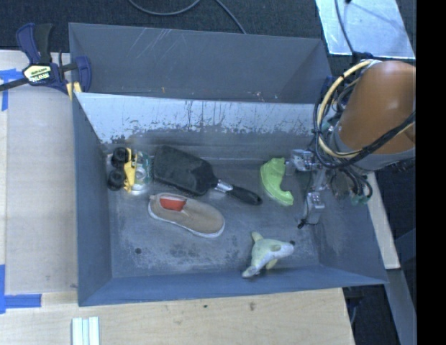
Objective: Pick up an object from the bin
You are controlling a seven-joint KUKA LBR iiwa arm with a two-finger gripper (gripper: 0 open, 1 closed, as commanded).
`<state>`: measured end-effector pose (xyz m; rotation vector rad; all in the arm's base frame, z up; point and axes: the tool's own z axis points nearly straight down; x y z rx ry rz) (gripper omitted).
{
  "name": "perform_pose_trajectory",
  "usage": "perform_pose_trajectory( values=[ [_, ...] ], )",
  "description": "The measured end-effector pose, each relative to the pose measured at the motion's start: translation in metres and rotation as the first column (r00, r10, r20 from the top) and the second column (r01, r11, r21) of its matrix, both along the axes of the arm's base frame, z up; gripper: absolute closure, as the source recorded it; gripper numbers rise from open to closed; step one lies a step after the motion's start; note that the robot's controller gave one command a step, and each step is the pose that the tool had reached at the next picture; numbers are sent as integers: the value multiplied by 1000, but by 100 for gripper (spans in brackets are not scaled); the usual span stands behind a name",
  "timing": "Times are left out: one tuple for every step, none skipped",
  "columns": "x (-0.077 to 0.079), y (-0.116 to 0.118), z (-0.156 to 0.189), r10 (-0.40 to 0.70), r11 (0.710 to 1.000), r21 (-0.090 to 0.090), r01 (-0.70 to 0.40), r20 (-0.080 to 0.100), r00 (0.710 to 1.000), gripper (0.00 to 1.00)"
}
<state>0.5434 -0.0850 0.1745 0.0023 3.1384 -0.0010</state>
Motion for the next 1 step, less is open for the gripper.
perform_pose_trajectory(
  values=[
    [-1, 2, -2, -2, 1000, -1, 2, 4, 1000, 0]
  ],
)
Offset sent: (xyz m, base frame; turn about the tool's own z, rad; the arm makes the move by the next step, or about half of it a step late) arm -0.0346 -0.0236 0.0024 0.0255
